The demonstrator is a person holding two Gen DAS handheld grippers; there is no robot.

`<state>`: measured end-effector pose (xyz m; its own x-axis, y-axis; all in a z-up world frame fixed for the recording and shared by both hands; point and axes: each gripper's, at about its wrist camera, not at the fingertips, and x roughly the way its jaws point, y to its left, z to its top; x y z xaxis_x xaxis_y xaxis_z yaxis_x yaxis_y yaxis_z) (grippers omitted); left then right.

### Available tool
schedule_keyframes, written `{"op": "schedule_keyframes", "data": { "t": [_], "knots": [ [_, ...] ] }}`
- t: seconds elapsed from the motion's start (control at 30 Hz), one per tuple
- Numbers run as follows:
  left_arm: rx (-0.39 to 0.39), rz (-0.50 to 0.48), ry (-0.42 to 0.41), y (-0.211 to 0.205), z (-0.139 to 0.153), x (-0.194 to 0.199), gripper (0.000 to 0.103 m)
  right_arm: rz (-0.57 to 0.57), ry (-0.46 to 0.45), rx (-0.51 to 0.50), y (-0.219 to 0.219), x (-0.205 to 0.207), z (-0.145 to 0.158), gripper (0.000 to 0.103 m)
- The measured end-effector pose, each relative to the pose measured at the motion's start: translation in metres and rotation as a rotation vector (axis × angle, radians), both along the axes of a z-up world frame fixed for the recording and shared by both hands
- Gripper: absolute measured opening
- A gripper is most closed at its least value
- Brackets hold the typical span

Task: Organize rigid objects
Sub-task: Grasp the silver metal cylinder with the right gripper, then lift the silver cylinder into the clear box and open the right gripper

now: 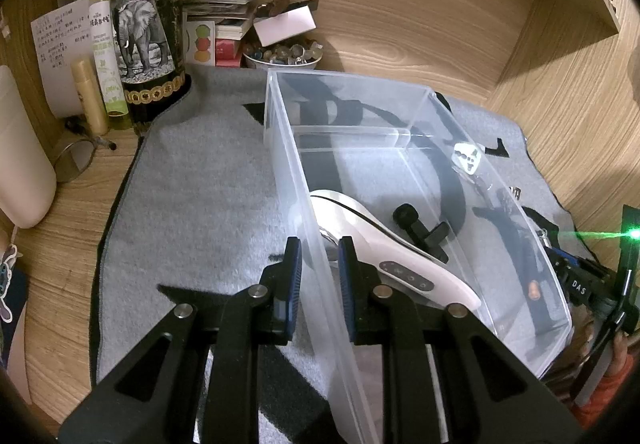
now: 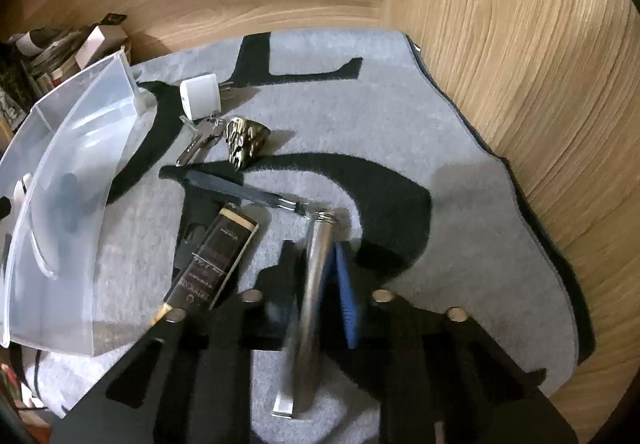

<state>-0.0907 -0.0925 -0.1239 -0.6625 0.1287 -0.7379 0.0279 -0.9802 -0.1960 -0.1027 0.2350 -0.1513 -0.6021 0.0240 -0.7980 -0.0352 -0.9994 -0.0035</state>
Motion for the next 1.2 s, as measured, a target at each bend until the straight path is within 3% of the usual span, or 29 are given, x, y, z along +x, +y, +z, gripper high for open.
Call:
{"op": "schedule_keyframes", "data": {
  "t": [0.2, 0.47, 0.9, 1.2],
  "knots": [
    [-0.001, 0.001, -0.001, 0.000, 0.000, 0.000, 0.019, -0.004, 0.033, -0.029, -0.002, -0.002, 0.008, 0.014],
    [0.000, 0.000, -0.001, 0.000, 0.000, 0.000, 0.019, 0.061, 0.157, -0.043, -0.022, -0.002, 0.049, 0.014],
    [0.000, 0.000, 0.000, 0.000, 0.000, 0.000, 0.019, 0.240, 0.380, -0.080, -0.067, -0.004, 0.121, 0.014],
    [-0.001, 0.000, -0.001, 0.001, 0.000, 0.000, 0.019, 0.406, 0.409, -0.097, -0.113, -0.006, 0.130, 0.014]
  ]
}}
